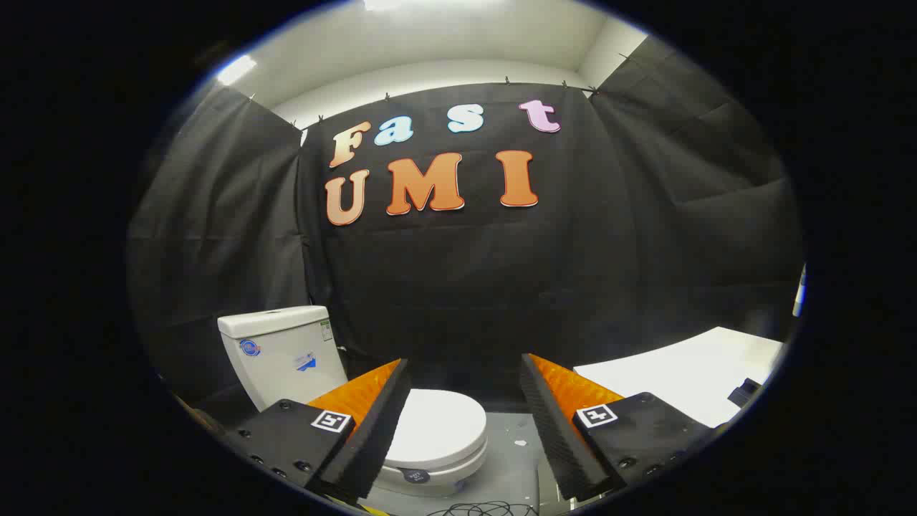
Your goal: Open the toilet lid.
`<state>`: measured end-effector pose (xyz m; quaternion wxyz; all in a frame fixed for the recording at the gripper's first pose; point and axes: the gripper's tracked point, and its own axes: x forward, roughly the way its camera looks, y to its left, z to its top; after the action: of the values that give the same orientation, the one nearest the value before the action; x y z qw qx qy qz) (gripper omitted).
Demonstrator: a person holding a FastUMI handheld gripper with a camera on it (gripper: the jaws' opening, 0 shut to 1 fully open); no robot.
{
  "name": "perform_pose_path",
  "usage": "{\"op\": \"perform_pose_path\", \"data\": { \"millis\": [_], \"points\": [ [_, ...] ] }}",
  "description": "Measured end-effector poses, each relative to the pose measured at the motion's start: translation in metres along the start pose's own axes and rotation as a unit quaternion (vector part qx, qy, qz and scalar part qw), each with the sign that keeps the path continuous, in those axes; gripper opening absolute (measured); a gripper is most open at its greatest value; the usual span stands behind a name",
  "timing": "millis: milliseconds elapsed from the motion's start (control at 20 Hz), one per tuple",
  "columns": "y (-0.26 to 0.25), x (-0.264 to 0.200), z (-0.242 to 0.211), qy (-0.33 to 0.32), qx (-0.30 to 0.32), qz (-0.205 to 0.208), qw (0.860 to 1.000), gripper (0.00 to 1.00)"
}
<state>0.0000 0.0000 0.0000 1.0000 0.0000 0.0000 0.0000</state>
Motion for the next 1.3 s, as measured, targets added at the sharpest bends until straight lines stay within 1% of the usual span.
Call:
{"op": "perform_pose_path", "data": {
  "millis": [1300],
  "points": [
    [0.0008,-0.0004,-0.0040,0.008,0.007,0.004,1.000,0.98]
  ]
}}
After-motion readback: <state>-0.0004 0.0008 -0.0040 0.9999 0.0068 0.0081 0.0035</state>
